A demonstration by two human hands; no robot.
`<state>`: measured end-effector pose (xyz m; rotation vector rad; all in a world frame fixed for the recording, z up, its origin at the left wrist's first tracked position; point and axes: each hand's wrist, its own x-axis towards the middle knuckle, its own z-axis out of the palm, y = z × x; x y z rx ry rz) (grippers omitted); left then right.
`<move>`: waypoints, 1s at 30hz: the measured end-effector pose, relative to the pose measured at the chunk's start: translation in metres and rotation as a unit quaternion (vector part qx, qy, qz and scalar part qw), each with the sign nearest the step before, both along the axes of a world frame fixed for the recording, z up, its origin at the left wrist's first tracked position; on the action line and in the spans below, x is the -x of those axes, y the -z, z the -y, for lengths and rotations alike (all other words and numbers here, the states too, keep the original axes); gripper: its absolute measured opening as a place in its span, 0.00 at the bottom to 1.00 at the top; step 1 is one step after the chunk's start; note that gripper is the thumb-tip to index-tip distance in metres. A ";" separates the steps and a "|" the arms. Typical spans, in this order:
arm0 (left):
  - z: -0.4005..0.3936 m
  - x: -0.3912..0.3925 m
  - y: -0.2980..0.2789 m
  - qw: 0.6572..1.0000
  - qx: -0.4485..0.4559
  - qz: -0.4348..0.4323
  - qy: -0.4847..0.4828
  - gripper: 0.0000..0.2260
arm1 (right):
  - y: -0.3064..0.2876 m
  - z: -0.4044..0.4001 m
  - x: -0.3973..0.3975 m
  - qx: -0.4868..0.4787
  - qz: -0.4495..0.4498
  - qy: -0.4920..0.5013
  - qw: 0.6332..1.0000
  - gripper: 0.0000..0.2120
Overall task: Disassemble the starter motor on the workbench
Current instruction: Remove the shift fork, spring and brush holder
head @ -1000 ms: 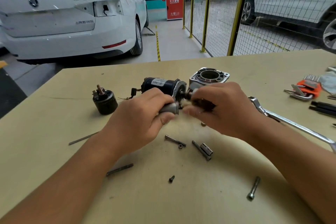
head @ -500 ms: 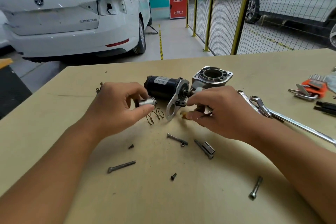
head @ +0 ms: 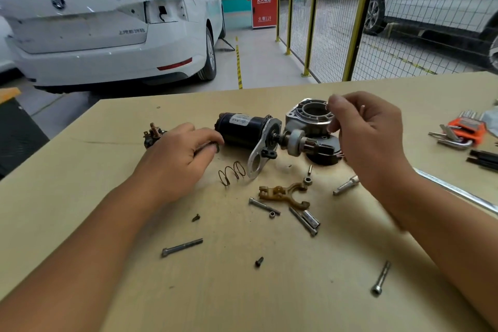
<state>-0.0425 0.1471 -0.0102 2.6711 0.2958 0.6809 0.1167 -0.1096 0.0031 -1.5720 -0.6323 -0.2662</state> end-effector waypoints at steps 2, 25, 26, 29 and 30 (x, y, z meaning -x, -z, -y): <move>0.002 0.001 0.000 1.000 -0.005 0.003 -0.003 0.05 | -0.003 -0.002 0.002 -0.066 -0.090 -0.056 0.992 0.14; 0.074 -0.020 0.003 0.981 -0.160 0.004 -0.112 0.24 | 0.009 -0.002 -0.001 0.417 0.194 0.032 0.888 0.25; 0.076 -0.022 0.004 0.980 -0.164 0.005 -0.114 0.21 | 0.011 -0.004 -0.002 0.425 0.194 0.036 0.883 0.27; 0.078 -0.026 0.008 0.981 -0.163 0.036 -0.097 0.14 | 0.013 -0.011 -0.003 0.450 0.216 0.060 0.864 0.32; 0.079 -0.025 0.009 0.982 -0.157 0.049 -0.092 0.12 | 0.012 -0.013 -0.002 0.463 0.229 0.064 0.854 0.34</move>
